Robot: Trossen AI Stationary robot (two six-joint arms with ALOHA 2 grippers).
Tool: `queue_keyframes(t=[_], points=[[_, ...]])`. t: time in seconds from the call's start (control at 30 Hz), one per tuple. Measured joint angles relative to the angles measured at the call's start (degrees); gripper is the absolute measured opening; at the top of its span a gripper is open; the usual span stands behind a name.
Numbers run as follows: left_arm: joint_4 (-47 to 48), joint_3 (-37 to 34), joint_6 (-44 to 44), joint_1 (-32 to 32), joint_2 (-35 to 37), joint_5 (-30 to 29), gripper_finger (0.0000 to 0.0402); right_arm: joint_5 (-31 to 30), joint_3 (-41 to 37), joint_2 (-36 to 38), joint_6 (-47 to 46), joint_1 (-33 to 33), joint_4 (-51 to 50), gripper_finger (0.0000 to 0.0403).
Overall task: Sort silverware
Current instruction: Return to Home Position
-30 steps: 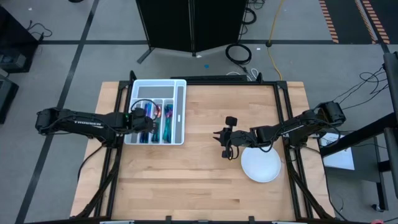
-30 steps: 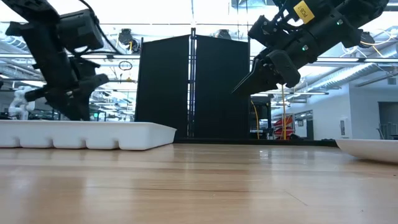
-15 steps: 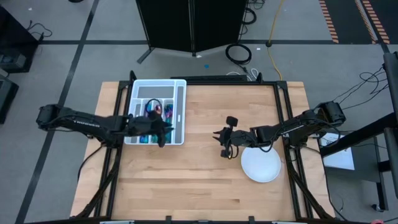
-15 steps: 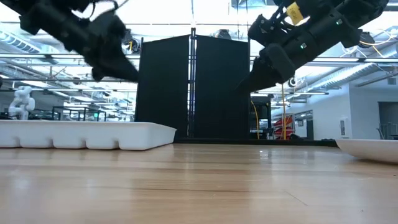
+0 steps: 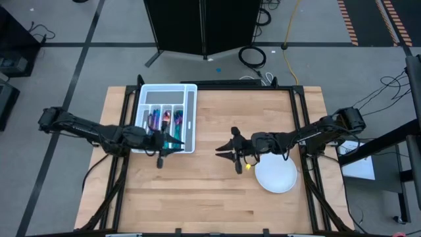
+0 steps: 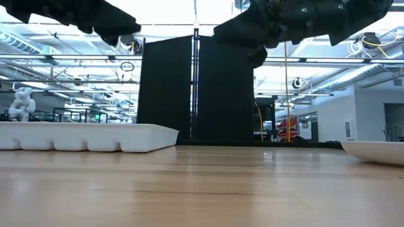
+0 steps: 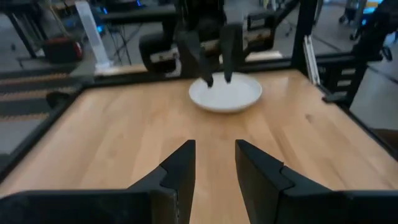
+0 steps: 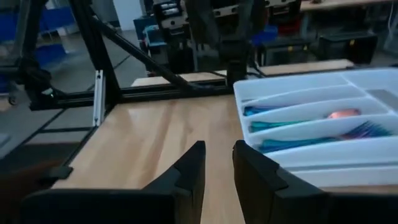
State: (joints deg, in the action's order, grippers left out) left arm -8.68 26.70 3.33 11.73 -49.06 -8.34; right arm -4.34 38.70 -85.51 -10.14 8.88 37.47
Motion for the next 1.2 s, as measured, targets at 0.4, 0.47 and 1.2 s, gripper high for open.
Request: queue_keyframes(t=[0.4,0.47,1.2], points=[[3.7,-11.4,0.1,-4.1,23.8,-0.3,0.0114,-1.0,0.0,15.4,3.4,-1.2,-19.3,0.0068],[3.8,-13.5,0.0,-4.6,27.3,-0.3,0.0114,-2.3,-0.7,18.0,3.5,-1.2,-20.1,0.0068],[14.0,-16.2,-5.0,-7.7,42.9,-0.5,0.0114,-3.4,-30.8,27.6,-7.9,-4.3,8.3,0.0068]])
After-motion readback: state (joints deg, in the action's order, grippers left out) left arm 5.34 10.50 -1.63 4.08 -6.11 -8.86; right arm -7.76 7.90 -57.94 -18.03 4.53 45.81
